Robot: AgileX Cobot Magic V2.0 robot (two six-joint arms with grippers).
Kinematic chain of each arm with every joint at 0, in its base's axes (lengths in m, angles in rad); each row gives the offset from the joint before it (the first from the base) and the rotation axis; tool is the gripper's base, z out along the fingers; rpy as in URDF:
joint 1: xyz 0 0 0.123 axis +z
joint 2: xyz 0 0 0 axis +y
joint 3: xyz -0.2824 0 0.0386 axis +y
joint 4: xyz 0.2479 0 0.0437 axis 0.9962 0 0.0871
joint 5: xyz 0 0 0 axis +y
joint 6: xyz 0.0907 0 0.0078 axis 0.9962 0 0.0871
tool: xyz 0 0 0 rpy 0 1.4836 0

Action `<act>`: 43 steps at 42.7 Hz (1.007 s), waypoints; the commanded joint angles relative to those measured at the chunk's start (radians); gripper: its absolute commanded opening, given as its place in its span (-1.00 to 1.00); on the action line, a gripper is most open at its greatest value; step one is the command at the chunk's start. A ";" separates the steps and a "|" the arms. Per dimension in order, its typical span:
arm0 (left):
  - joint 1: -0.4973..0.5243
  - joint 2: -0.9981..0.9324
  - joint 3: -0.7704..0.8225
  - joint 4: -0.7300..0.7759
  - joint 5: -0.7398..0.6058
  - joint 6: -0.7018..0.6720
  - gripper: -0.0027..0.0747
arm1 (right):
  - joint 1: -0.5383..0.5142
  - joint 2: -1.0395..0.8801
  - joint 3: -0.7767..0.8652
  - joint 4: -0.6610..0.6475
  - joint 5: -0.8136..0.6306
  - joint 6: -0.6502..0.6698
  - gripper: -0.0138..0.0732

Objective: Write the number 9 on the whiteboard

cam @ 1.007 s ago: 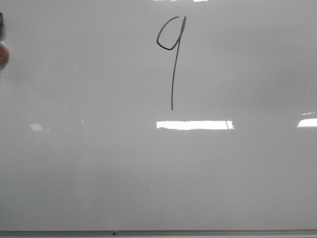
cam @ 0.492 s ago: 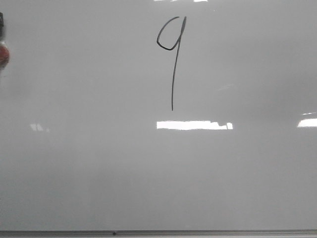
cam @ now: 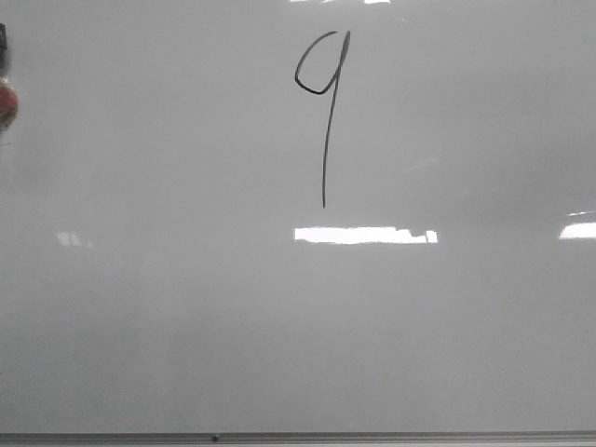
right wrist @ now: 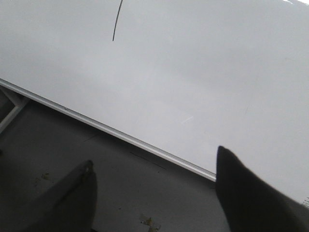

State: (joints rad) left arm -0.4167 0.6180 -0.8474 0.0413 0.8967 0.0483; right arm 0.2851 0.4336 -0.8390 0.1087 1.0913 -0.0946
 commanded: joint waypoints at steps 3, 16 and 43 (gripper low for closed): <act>-0.009 0.000 -0.033 -0.008 -0.064 0.000 -0.39 | -0.006 0.009 -0.019 -0.006 -0.060 0.000 0.55; -0.009 0.000 -0.033 -0.032 -0.066 0.000 -0.79 | -0.006 0.009 -0.019 -0.006 -0.060 0.000 -0.38; -0.009 0.000 -0.033 -0.032 -0.069 0.000 -0.98 | -0.006 0.009 -0.019 -0.006 -0.060 0.000 -0.84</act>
State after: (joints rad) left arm -0.4167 0.6180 -0.8474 0.0181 0.8967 0.0502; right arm 0.2851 0.4336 -0.8390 0.1087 1.0913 -0.0927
